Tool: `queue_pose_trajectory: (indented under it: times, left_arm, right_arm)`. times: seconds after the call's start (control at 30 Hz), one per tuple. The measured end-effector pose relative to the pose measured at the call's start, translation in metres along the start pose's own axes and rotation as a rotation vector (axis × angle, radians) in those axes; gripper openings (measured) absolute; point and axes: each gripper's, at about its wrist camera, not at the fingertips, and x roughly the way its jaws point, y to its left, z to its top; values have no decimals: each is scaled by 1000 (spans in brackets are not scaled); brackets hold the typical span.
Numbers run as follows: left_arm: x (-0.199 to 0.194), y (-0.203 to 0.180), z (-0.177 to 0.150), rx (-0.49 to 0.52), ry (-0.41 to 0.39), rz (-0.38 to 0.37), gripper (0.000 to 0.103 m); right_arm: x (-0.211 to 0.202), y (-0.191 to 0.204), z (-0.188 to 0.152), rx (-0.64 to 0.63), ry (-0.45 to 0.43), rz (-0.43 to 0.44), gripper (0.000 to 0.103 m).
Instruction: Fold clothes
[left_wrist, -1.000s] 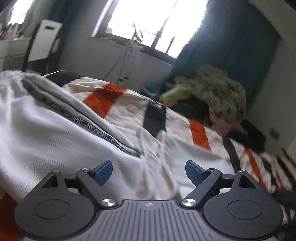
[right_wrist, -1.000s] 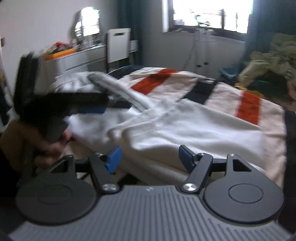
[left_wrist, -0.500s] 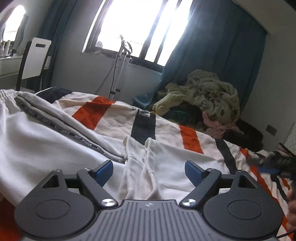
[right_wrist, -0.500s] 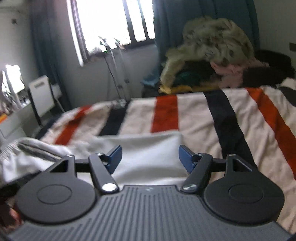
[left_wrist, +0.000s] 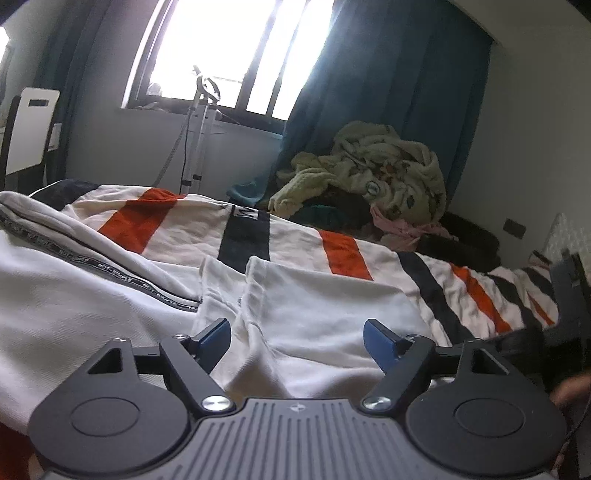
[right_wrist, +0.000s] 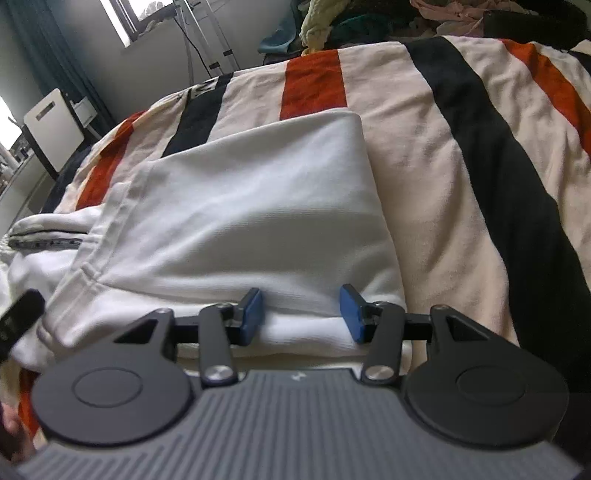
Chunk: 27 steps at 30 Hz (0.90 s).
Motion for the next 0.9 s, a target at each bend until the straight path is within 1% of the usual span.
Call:
queue_pose_trajectory:
  times: [0.07, 0.13, 0.23, 0.33, 0.4, 0.5, 0.57, 0.67, 0.73, 0.77, 0.83, 0.87, 0.9]
  left_arm:
    - [3, -1, -2, 13, 7, 10, 78]
    - [6, -2, -4, 17, 18, 23, 77]
    - [6, 6, -5, -22, 28, 46, 77]
    - [8, 14, -5, -65, 37, 41, 77]
    - [10, 16, -4, -73, 40, 35, 76]
    - [14, 16, -6, -69, 47, 43, 76]
    - [16, 16, -8, -62, 48, 54, 75]
    - [21, 15, -11, -51, 55, 79, 71]
    - [24, 17, -13, -60, 57, 94, 69]
    - [25, 19, -13, -76, 56, 94, 67]
    - [28, 24, -14, -100, 61, 103, 62]
    - [30, 25, -14, -108, 66, 110, 57]
    - [31, 27, -14, -112, 70, 117, 52]
  right_arm:
    - [-3, 1, 0, 14, -13, 0, 50]
    - [-12, 1, 4, 33, -45, 25, 51]
    - [-26, 1, 11, 59, -93, 61, 51]
    - [-36, 17, 25, 1, -184, 68, 51]
    - [-30, 30, 41, -25, -193, 119, 51]
    - [-9, 51, 65, -17, -171, 217, 51]
    - [12, 66, 78, -6, -162, 262, 52]
    - [44, 90, 90, -39, -170, 291, 59]
    - [64, 103, 94, -43, -158, 312, 71]
    - [74, 108, 95, -34, -144, 326, 71]
    - [89, 116, 95, -19, -117, 352, 70]
    - [96, 120, 94, -19, -105, 359, 70]
    - [103, 124, 94, -36, -92, 345, 70]
